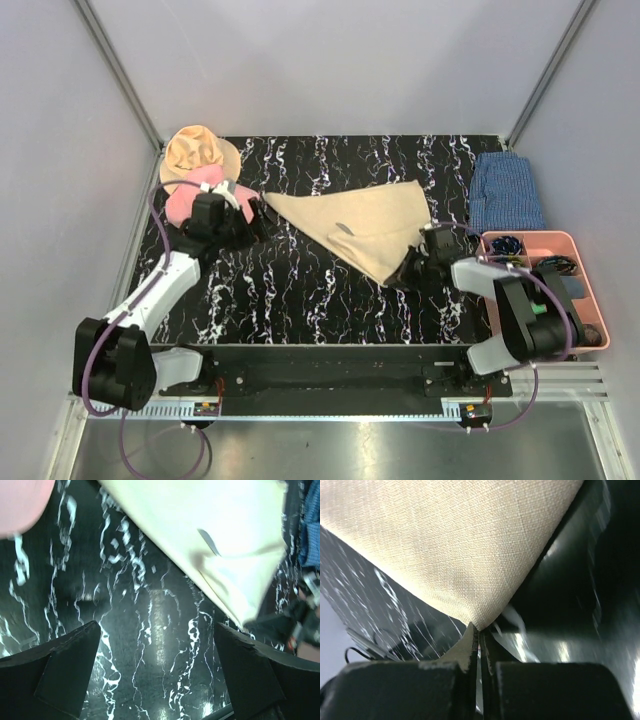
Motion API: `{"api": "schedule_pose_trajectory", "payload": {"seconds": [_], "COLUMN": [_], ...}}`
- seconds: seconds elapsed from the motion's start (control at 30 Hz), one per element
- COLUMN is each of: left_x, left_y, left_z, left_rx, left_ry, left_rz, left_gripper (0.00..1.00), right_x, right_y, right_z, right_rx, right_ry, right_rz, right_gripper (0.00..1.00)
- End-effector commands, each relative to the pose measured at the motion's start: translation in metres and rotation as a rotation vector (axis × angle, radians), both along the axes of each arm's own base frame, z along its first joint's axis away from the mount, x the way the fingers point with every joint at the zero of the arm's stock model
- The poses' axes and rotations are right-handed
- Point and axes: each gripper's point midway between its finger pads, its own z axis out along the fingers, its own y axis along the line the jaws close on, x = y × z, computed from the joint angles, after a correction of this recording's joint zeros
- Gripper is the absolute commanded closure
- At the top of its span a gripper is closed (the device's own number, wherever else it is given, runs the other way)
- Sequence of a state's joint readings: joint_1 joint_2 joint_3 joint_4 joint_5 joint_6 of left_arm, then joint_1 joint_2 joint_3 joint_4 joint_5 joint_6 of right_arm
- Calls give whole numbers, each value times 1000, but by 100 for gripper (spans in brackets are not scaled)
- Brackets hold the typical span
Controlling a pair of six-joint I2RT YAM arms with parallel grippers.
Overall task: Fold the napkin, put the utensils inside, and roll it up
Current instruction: Fold the napkin
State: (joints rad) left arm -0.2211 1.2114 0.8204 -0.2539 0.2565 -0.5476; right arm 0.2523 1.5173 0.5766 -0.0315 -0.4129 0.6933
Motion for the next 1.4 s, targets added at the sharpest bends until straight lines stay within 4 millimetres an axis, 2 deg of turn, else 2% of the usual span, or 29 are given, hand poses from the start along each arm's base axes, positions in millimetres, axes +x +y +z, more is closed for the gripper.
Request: {"api": "schedule_pose_trajectory", "payload": {"seconds": [0.0,0.03,0.1,0.13,0.2,0.23,0.33,0.37,0.4,0.47,0.5,0.63,0.83,0.97,1.13,1.37], "left_x": [14,11,14,15,18,22,31,34,39,44,49,65,81,87,94,90], "left_y": [7,9,15,16,15,12,5,3,3,0,0,-5,-9,-9,-7,3], "left_z": [7,-6,-17,-21,-29,-26,-34,-38,-46,-53,-61,-78,-105,-123,-124,-126], "left_rx": [-124,-132,-141,-149,-173,-194,-204,-212,-216,-245,-245,-249,-289,-342,-378,-338], "left_ry": [-76,-66,-59,-69,-61,-81,-79,-70,-59,-40,-33,12,48,81,69,61], "left_rz": [171,191,248,261,286,285,303,314,327,350,363,375,411,448,478,510], "left_gripper": [1,1,2,3,6,7,13,17,19,23,25,27,34,39,47,51], "right_x": [-63,-73,-77,-85,-87,-93,-95,-97,-96,-94,-94,-86,-67,-62,-60,-56], "right_y": [-21,-24,-30,-34,-36,-38,-38,-39,-39,-38,-38,-38,-35,-36,-37,-37], "right_z": [-5,-5,2,2,8,9,13,12,13,15,17,26,47,49,46,43], "right_rx": [-64,-75,-93,-106,-110,-114,-101,-101,-101,-100,-97,-104,-95,-106,-122,-138], "right_ry": [156,182,152,176,160,180,162,162,160,153,149,110,47,38,54,65], "right_rz": [-20,-29,-49,-56,-65,-74,-86,-93,-95,-93,-93,-92,-97,-97,-91,-74], "right_gripper": [100,100,100,100,100,100,94,89,74,61,52,40,38,38,38,37]}}
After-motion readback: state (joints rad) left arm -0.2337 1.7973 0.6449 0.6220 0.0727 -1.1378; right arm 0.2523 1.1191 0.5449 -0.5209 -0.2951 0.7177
